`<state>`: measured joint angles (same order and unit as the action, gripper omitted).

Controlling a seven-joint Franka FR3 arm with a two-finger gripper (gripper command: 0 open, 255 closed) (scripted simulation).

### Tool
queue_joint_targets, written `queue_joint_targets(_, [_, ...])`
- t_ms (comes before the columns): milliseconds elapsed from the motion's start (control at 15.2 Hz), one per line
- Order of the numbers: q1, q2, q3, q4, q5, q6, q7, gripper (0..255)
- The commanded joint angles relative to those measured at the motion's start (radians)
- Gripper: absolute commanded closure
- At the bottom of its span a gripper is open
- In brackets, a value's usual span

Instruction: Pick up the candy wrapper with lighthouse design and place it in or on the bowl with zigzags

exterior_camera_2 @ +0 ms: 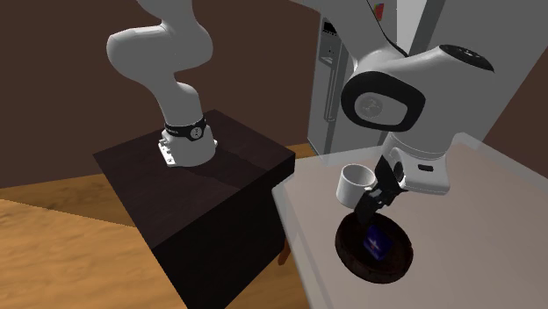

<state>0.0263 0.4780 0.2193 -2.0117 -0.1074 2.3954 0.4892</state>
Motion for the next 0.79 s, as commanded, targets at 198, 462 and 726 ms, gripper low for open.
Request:
queue_joint_targets(198, [-0.013, -0.083, 0.015, 0.023, 0.026, -0.104, -0.017, 0])
queue_joint_targets(462, [-0.012, -0.083, 0.015, 0.023, 0.026, -0.104, -0.017, 0])
queue_joint_targets(726, [-0.012, -0.083, 0.015, 0.023, 0.026, -0.104, -0.017, 0])
